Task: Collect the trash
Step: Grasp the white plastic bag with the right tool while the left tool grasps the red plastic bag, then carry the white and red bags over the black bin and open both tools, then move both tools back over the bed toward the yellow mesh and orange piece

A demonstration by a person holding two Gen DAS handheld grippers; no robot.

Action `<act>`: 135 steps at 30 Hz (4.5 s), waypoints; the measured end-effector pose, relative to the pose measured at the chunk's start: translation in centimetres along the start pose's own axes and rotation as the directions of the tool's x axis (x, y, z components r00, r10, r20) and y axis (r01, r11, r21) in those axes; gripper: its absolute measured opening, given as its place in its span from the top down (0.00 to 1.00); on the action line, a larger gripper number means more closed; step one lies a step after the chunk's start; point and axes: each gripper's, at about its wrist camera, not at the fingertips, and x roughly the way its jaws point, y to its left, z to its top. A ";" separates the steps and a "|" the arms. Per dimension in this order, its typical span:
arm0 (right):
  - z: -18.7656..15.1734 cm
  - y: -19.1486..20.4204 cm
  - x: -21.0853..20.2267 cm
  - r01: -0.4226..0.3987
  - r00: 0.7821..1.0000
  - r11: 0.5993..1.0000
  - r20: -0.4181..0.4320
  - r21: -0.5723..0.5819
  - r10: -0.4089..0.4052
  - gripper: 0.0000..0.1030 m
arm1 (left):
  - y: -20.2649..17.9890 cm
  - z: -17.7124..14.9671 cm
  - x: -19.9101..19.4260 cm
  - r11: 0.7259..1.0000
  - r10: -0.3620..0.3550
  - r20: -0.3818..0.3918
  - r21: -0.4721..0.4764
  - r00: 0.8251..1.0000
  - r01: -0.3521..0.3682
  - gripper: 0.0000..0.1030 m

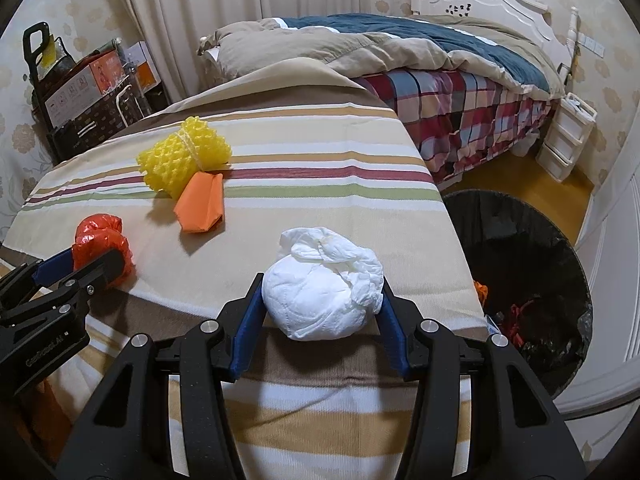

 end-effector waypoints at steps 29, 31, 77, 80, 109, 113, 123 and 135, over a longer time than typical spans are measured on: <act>-2.2 -8.7 -5.6 0.117 0.986 0.982 0.098 0.146 -0.132 0.51 | -10.1 -0.1 -1.9 0.976 -0.150 0.037 0.164 0.988 0.142 0.41; -2.0 -9.8 -5.8 0.136 0.983 0.978 0.104 0.159 -0.154 0.51 | -11.6 0.3 -1.8 0.970 -0.166 0.046 0.189 0.985 0.154 0.41; -1.5 -21.1 -2.8 0.269 0.950 0.905 0.062 0.328 -0.305 0.29 | -23.0 3.5 3.9 0.935 -0.156 0.038 0.329 0.987 0.135 0.23; -1.6 -20.8 -3.2 0.268 0.950 0.905 0.068 0.329 -0.306 0.28 | -22.7 3.6 3.6 0.938 -0.138 0.054 0.328 0.989 0.113 0.21; 0.3 -5.5 -2.8 0.070 0.992 0.991 0.098 0.117 -0.082 0.24 | -4.9 1.8 -0.4 0.987 0.108 0.092 0.113 0.990 -0.118 0.21; 0.4 -2.7 -1.5 0.034 0.997 0.996 0.069 0.078 -0.040 0.24 | -2.2 1.2 -0.2 0.984 0.149 0.074 0.089 0.986 -0.156 0.21; 1.8 3.4 1.3 -0.028 1.000 0.999 0.008 -0.022 0.028 0.24 | 2.0 0.9 -0.1 0.977 0.205 0.051 0.044 0.978 -0.207 0.21; 3.6 7.3 3.8 -0.040 0.999 0.997 -0.020 -0.070 0.038 0.29 | 5.3 1.3 0.3 0.977 0.214 0.023 -0.014 0.976 -0.214 0.21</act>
